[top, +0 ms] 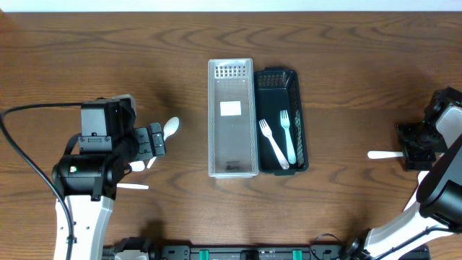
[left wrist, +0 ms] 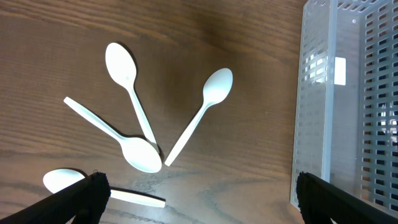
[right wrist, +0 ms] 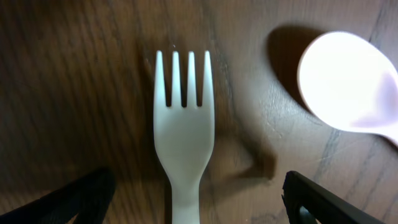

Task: Pack container
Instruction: 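Place the second fork into the dark green basket with right gripper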

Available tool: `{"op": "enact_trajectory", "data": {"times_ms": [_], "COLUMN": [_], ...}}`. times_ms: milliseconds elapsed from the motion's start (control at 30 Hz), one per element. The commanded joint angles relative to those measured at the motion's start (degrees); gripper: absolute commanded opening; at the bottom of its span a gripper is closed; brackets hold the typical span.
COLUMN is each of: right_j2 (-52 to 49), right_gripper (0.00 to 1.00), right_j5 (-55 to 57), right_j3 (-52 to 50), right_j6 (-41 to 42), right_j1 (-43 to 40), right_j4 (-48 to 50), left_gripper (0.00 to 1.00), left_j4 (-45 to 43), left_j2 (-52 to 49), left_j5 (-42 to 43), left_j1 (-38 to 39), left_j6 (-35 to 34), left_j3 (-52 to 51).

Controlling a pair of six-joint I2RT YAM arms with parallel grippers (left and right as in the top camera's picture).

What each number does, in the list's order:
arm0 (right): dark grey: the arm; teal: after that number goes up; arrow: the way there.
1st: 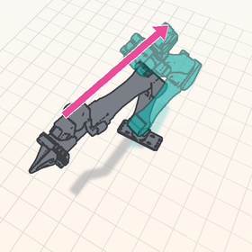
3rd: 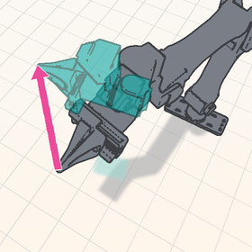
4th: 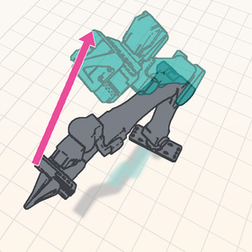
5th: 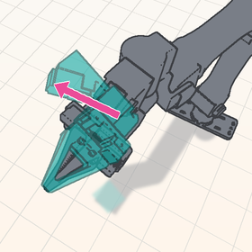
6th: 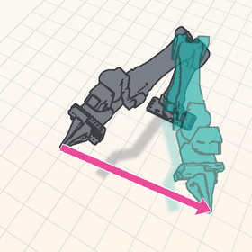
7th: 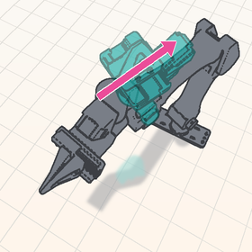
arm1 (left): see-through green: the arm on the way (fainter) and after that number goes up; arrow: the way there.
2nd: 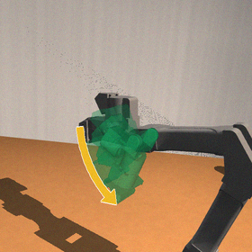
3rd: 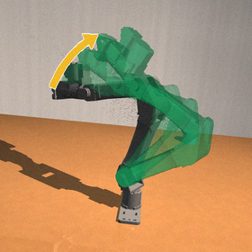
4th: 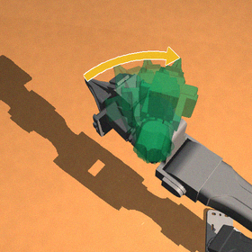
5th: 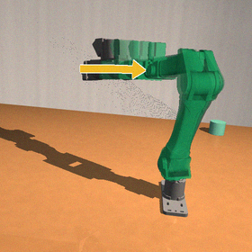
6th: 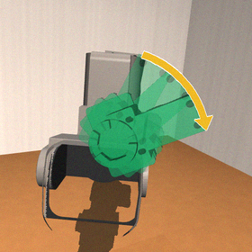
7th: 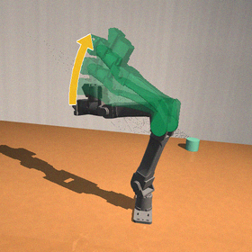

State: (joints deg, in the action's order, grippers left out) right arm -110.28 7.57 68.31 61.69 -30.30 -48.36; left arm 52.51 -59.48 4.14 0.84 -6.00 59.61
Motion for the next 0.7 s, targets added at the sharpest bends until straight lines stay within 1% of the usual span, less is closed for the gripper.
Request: {"op": "enact_trajectory", "data": {"times_ms": [0, 67, 133, 167, 267, 333, 433, 533, 633, 667], "right_j2": [-3.9, -4.4, -4.4, -4.4, -4.4, -4.4, -4.4, -4.4, -4.4, -4.4], "right_gripper": [0.85, 0.76, 0.57, 0.51, 0.44, 0.41, 0.31, 0.25, 0.13, 0.12], "right_j5": [1.2, 1.1, 1.0, 0.8, 0.7, -0.3, -1.3, -1.9, -2.1, -2.0], "right_j3": [-0.7, -0.7, -0.7, -0.7, -0.7, -0.7, -0.7, -0.7, -0.7, -0.6], "right_j6": [-2.3, -2.9, -3.8, -4.1, -4.2, -4.9, -6.3, -6.8, -7.1, -7.1], "right_j1": [0.0, 0.0, 0.1, 0.1, 0.5, 0.6, 0.8, 0.8, 1.0, 1.1], "right_j4": [-0.2, -0.3, -0.3, -0.3, -0.7, -0.7, -0.7, -0.8, -1.2, -1.4], "left_gripper": [0.98, 0.98, 0.98, 0.98, 0.98, 0.98, 0.98, 0.98, 0.98, 0.98], "left_j4": [0.2, 0.2, 0.2, 0.2, 0.2, 0.2, 0.2, 0.1, 0.1, 0.2], "left_j2": [0.1, 0.1, 0.1, 0.1, 0.1, 0.1, 0.1, 0.1, 0.1, 0.1], "left_j5": [-0.1, 0.0, 0.0, 0.0, 0.0, 0.0, 0.0, 0.0, 0.0, 0.0], "left_j1": [-0.2, -0.2, -0.2, -0.2, -0.2, -0.2, -0.2, -0.2, -0.2, -0.2], "left_j6": [0.3, 0.3, 0.3, 0.3, 0.3, 0.3, 0.3, 0.3, 0.3, 0.3], "left_j3": [1.0, 1.0, 1.0, 1.0, 1.0, 1.0, 1.0, 1.0, 1.0, 1.0]}}
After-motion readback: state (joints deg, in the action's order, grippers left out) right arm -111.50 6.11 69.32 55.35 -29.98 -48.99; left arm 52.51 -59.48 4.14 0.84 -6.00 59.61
